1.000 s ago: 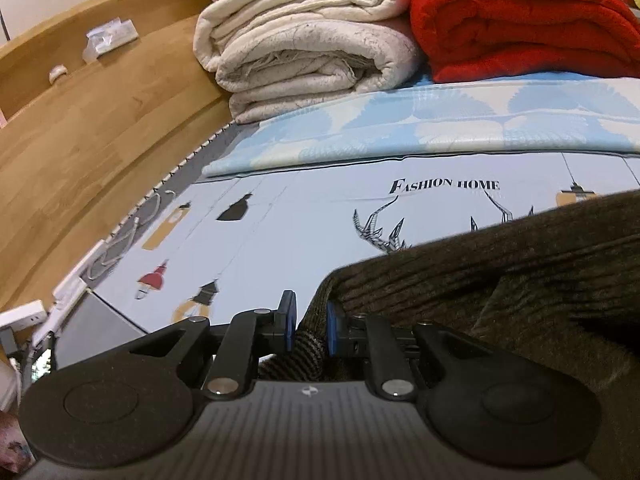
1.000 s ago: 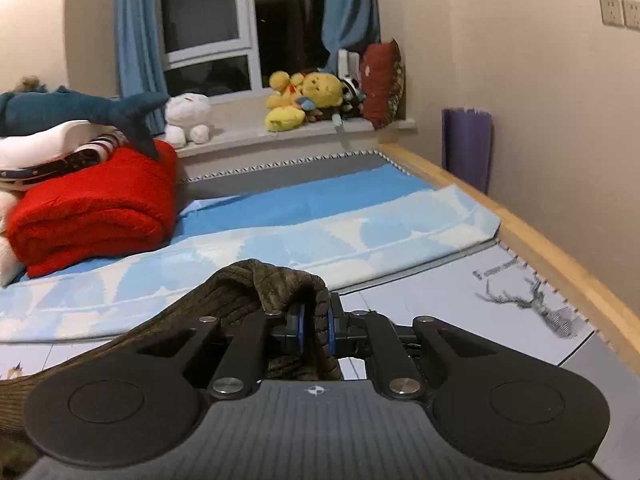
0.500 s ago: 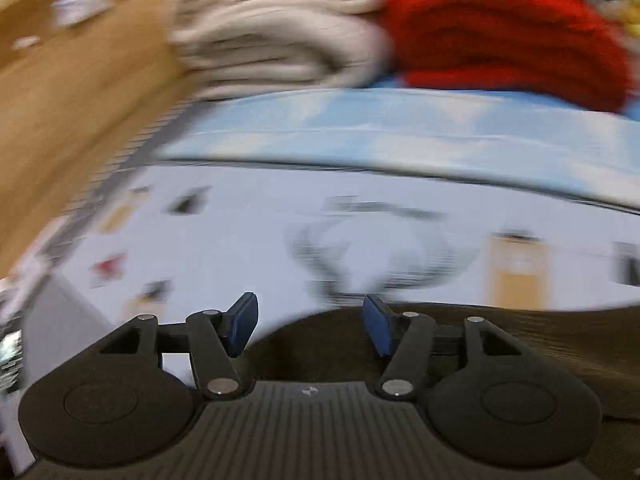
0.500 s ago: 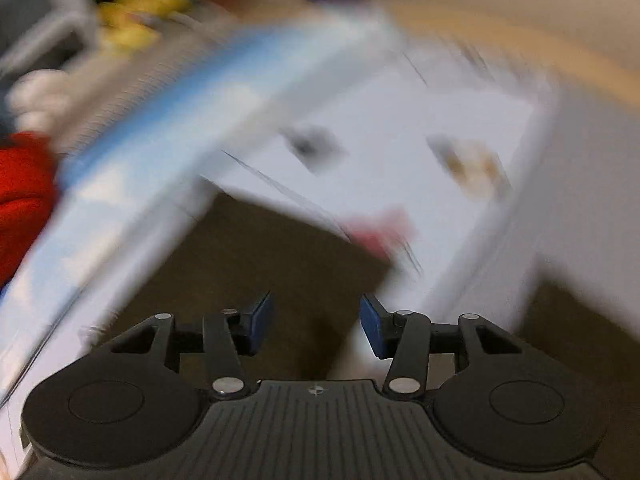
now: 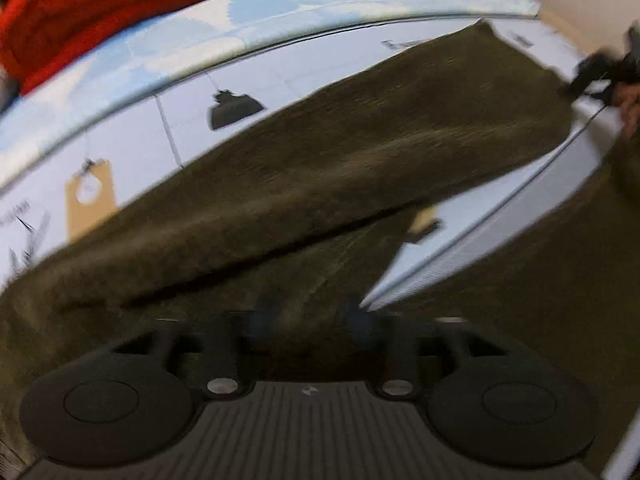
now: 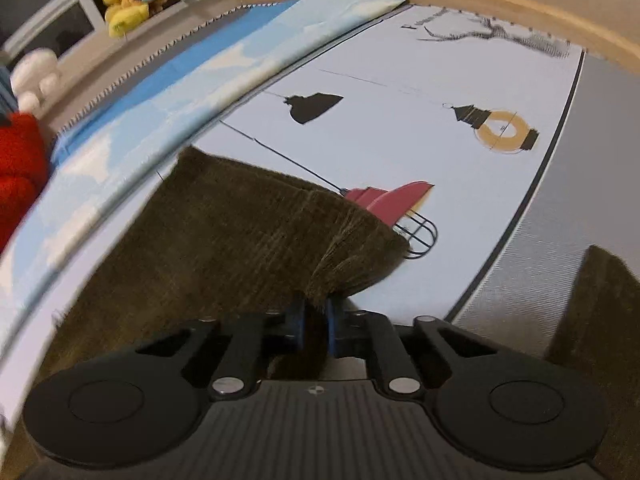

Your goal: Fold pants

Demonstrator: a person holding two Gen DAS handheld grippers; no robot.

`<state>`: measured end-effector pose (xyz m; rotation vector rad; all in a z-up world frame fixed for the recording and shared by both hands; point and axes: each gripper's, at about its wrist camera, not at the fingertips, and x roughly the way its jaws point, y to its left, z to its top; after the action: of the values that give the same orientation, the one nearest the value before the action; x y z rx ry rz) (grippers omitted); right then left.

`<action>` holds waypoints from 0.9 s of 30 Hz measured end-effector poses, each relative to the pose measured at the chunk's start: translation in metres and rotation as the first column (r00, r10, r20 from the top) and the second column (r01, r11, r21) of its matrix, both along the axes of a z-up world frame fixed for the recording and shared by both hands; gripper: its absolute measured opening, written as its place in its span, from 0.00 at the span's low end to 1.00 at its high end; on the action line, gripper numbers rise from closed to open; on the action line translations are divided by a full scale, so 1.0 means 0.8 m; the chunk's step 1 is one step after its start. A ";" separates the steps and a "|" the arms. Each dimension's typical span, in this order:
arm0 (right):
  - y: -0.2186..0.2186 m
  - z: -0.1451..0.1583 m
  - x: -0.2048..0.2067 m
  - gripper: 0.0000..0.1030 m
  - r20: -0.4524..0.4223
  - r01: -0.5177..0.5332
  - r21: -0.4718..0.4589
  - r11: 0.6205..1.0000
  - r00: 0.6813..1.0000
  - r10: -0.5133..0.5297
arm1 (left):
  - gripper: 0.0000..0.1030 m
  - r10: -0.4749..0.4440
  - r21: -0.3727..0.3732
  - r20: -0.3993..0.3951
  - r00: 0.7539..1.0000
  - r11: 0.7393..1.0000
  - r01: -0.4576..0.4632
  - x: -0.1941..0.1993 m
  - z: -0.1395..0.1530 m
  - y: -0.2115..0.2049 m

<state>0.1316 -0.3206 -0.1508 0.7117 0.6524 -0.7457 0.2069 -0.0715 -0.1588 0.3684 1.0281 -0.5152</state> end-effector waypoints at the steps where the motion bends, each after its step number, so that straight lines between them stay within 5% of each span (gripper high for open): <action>1: -0.008 0.007 0.002 0.08 0.047 0.012 0.008 1.000 0.999 -0.013 | 0.14 0.031 -0.035 -0.006 1.000 0.999 -0.031 0.008 0.004 0.007; 4: -0.012 0.083 -0.013 0.06 0.282 0.038 -0.109 0.993 0.959 -0.006 | 0.11 0.087 -0.127 0.007 0.996 0.988 -0.086 0.020 0.027 0.024; 5: -0.014 0.099 -0.020 0.06 0.301 0.070 -0.148 0.987 0.953 -0.022 | 0.11 0.061 -0.156 0.014 0.998 0.986 -0.058 0.020 0.033 0.025; 7: -0.029 0.090 -0.031 0.06 0.194 0.189 -0.142 0.972 0.968 -0.160 | 0.11 -0.055 -0.219 -0.013 0.998 0.974 0.050 0.011 0.035 0.017; 11: -0.064 0.016 -0.063 0.07 -0.093 0.348 0.003 0.938 0.934 -0.346 | 0.11 -0.230 -0.127 -0.049 0.972 0.967 0.223 -0.011 0.014 -0.007; 13: -0.070 0.017 -0.074 0.07 -0.067 0.365 0.037 0.930 0.930 -0.362 | 0.12 -0.232 -0.135 -0.053 0.971 0.965 0.223 -0.009 0.012 -0.001; 17: -0.063 0.039 -0.072 0.07 -0.093 0.355 -0.063 0.933 0.928 -0.359 | 0.13 -0.198 -0.194 -0.089 0.976 0.965 0.178 0.005 0.016 0.012; 22: -0.067 0.033 -0.074 0.15 -0.142 0.372 -0.016 0.928 0.918 -0.370 | 0.28 -0.225 -0.178 -0.117 0.967 0.963 0.203 -0.005 0.026 0.018; 25: -0.050 0.071 -0.075 0.39 -0.055 0.329 -0.056 0.942 0.942 -0.332 | 0.33 -0.078 -0.237 -0.088 0.993 0.970 0.055 0.003 0.063 0.062; 27: -0.032 0.098 -0.074 0.42 -0.009 0.267 -0.124 0.956 0.963 -0.270 | 0.40 0.039 -0.248 -0.075 0.996 0.967 -0.057 0.002 0.086 0.093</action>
<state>0.0721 -0.3459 -0.0722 0.6861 0.5338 -1.0385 0.2082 0.0027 -0.0896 0.1017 1.0230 -0.6099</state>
